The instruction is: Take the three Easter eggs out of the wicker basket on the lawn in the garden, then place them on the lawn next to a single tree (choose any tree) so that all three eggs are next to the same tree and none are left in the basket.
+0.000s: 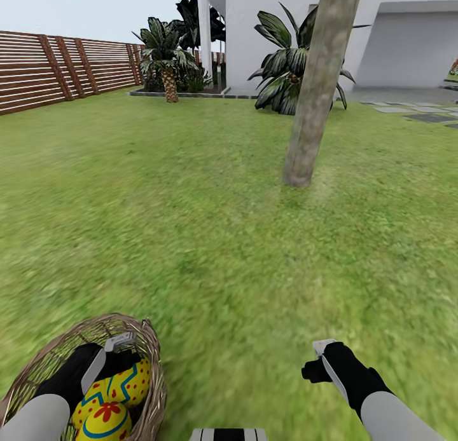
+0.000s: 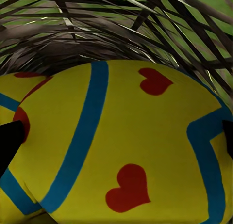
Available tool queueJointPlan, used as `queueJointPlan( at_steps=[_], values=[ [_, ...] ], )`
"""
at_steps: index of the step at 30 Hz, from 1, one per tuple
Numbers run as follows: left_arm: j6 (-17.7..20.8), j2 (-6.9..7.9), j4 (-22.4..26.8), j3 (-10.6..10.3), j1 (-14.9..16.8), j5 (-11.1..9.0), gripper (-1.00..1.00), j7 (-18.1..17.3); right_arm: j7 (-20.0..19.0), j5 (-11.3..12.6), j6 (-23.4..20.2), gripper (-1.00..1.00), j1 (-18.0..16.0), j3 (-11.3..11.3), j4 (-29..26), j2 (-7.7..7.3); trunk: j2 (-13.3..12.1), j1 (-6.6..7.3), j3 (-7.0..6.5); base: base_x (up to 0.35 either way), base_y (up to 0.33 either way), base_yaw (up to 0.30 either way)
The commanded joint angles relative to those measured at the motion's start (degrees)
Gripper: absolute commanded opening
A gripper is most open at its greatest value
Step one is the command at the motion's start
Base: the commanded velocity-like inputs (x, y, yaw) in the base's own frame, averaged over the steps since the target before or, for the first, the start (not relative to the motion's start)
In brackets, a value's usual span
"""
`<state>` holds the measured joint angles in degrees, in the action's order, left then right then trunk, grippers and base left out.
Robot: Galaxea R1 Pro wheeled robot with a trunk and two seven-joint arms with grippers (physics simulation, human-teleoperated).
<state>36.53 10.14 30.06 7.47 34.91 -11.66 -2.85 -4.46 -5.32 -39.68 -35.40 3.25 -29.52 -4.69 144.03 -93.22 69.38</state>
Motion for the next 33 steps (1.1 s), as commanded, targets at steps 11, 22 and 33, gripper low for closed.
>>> queueJointPlan(
  at_steps=[11, 22, 33],
  values=[
    [0.3, -0.03, -2.2, 0.3, 0.0, 1.1, -1.00, -0.2, -0.4, -0.5, -0.3, 1.00, 0.0, 0.3, -0.1, -0.06, 0.0, 0.00, 0.05, 0.000, 0.000, 0.000],
    [0.3, -0.03, -2.2, 0.3, 0.0, 1.1, -1.00, -0.2, -0.4, -0.5, -0.3, 1.00, 0.0, 0.3, -0.1, -0.06, 0.0, 0.00, 0.05, 0.000, 0.000, 0.000],
    [0.3, -0.03, -2.3, 0.3, 0.0, 1.1, -1.00, -0.2, -0.4, -0.5, -0.3, 1.00, 0.0, 0.3, -0.1, -0.06, 0.0, 0.02, -0.17, 0.000, 0.000, 0.000]
  ],
)
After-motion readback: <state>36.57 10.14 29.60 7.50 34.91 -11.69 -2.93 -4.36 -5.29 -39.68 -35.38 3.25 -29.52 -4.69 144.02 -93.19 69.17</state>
